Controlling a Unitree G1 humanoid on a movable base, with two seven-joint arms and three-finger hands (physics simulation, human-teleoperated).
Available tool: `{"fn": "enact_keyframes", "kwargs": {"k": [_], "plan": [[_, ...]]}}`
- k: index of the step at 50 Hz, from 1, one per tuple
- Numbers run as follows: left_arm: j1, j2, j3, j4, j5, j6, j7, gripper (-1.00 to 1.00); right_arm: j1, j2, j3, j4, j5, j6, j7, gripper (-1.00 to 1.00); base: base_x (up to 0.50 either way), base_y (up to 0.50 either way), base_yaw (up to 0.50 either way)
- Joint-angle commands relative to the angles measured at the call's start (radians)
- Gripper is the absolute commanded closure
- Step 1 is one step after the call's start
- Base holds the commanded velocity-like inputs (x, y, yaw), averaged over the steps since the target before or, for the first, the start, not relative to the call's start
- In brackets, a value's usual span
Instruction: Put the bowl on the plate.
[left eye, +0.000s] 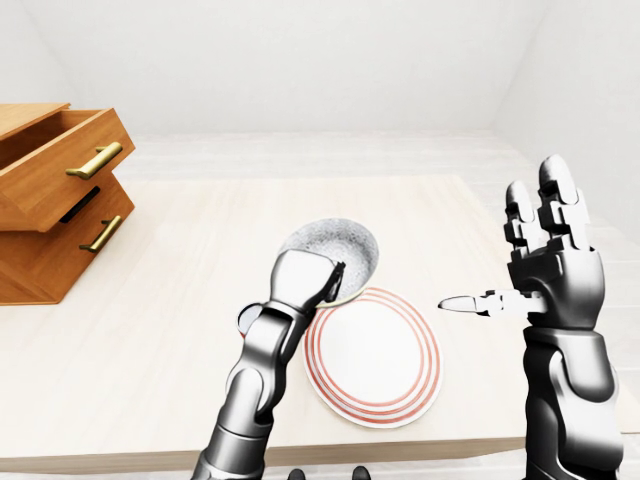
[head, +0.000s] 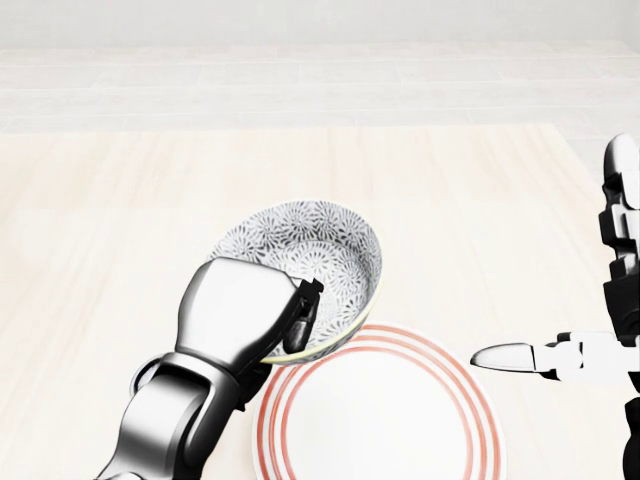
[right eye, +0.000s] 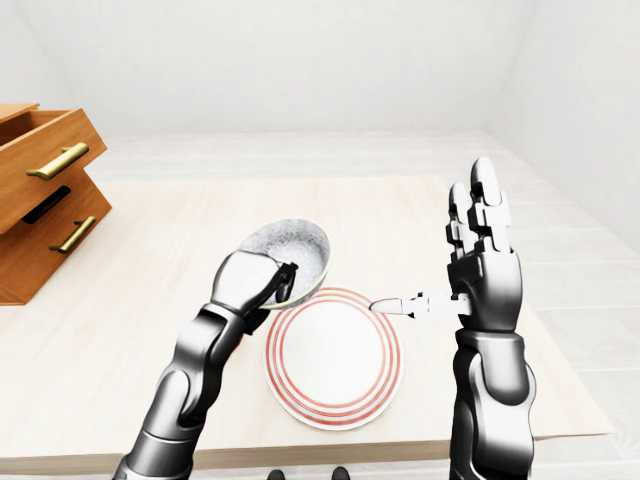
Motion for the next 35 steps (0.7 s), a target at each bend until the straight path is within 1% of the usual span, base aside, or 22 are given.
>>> {"fn": "enact_keyframes", "kwargs": {"k": [1,3,10,17,27,35], "plan": [[0.039,-0.010,0.002,-0.019,-0.017,-0.028,0.042,1.00,0.002,-0.003,-0.004,0.013,-0.005,0.000,0.005,-1.00,0.00,0.00,0.00],[0.035,-0.010,0.002,-0.008,-0.011,-0.031,0.054,1.00,0.001,-0.003,-0.002,0.016,-0.008,0.000,0.005,-1.00,0.00,0.00,0.00],[0.046,-0.015,-0.003,-0.032,-0.009,-0.031,0.036,1.00,0.003,-0.003,-0.002,0.020,-0.013,0.000,0.008,-1.00,0.00,0.00,0.00],[0.054,-0.015,-0.008,-0.038,-0.003,-0.036,0.041,1.00,0.006,-0.002,-0.003,0.015,-0.015,0.000,0.011,-1.00,0.00,0.00,0.00],[0.138,-0.015,-0.064,-0.111,0.027,-0.037,0.048,1.00,0.008,0.000,0.000,0.020,-0.019,0.000,0.015,-1.00,0.00,0.00,0.00],[0.154,-0.020,-0.081,-0.123,0.033,-0.037,0.049,1.00,0.011,0.001,-0.002,0.023,-0.019,0.000,0.021,-1.00,0.00,0.00,0.00]]}}
